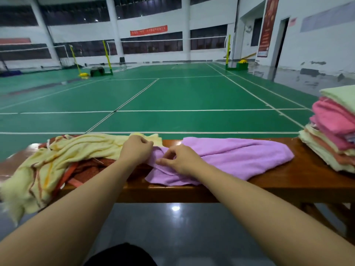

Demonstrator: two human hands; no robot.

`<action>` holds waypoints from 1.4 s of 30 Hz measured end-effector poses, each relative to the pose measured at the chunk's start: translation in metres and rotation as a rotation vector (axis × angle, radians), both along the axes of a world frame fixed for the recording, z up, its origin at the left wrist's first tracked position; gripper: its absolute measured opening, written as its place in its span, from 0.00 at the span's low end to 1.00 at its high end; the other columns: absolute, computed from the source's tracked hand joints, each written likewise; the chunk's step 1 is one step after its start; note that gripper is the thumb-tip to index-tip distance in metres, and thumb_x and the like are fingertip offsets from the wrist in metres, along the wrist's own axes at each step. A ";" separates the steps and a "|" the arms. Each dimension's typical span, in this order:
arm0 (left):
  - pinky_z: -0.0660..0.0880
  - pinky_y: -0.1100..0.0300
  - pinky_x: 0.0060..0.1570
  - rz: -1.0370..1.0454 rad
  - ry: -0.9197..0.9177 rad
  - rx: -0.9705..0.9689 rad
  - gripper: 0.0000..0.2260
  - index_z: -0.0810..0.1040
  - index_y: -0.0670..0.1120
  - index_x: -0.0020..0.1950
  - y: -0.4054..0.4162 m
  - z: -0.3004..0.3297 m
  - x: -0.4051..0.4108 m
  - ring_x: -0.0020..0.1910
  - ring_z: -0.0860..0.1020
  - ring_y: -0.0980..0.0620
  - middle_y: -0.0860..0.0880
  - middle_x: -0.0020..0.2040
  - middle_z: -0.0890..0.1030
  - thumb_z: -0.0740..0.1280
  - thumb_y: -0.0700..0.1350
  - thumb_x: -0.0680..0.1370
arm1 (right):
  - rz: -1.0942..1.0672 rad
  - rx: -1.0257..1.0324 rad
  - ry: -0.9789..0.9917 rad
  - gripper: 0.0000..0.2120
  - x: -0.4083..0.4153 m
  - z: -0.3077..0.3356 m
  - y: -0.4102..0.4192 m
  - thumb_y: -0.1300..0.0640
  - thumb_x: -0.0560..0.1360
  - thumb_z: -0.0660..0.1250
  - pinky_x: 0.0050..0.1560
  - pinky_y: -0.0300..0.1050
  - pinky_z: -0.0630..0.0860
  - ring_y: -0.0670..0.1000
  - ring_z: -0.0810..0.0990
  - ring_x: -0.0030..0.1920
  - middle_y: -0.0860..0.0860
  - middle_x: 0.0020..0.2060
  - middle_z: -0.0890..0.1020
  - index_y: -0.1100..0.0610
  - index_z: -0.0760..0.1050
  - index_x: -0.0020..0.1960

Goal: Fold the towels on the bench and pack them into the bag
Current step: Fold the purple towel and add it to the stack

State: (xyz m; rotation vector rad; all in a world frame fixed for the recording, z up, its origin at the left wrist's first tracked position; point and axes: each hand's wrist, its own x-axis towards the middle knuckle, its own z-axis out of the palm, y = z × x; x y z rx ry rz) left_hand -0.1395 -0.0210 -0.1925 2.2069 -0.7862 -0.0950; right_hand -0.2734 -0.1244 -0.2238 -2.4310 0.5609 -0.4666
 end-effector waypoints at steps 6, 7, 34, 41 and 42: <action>0.85 0.47 0.44 -0.141 0.184 0.174 0.07 0.85 0.39 0.39 0.039 0.003 -0.001 0.33 0.85 0.46 0.43 0.33 0.85 0.77 0.42 0.73 | -0.029 -0.048 0.073 0.14 0.005 -0.001 0.004 0.39 0.70 0.76 0.35 0.43 0.68 0.45 0.74 0.34 0.43 0.32 0.77 0.49 0.80 0.42; 0.85 0.49 0.44 -0.142 0.169 0.215 0.09 0.86 0.40 0.39 0.042 0.004 -0.002 0.35 0.85 0.45 0.44 0.33 0.85 0.78 0.45 0.72 | -0.030 -0.046 0.073 0.13 0.005 -0.001 0.004 0.41 0.72 0.75 0.36 0.43 0.68 0.46 0.74 0.34 0.43 0.32 0.78 0.49 0.79 0.41; 0.76 0.57 0.61 -0.160 1.119 -1.404 0.13 0.78 0.46 0.51 -0.002 0.081 -0.010 0.49 0.82 0.54 0.49 0.48 0.83 0.64 0.55 0.83 | -0.689 0.698 -1.372 0.15 -0.125 0.133 -0.101 0.45 0.82 0.63 0.42 0.42 0.83 0.54 0.85 0.53 0.55 0.51 0.84 0.57 0.76 0.57; 0.74 0.61 0.51 -0.065 0.898 -1.430 0.09 0.78 0.52 0.45 0.019 0.116 -0.009 0.48 0.78 0.59 0.58 0.42 0.81 0.69 0.56 0.80 | -0.996 0.374 -1.345 0.20 -0.167 0.155 -0.101 0.45 0.83 0.62 0.42 0.38 0.75 0.55 0.82 0.48 0.53 0.48 0.83 0.63 0.76 0.58; 0.74 0.61 0.51 -0.034 0.869 -1.444 0.09 0.78 0.52 0.46 0.023 0.121 -0.009 0.49 0.78 0.59 0.58 0.43 0.81 0.69 0.56 0.80 | -1.017 0.357 -1.371 0.21 -0.171 0.159 -0.100 0.45 0.83 0.62 0.46 0.41 0.77 0.56 0.82 0.49 0.56 0.50 0.84 0.64 0.75 0.59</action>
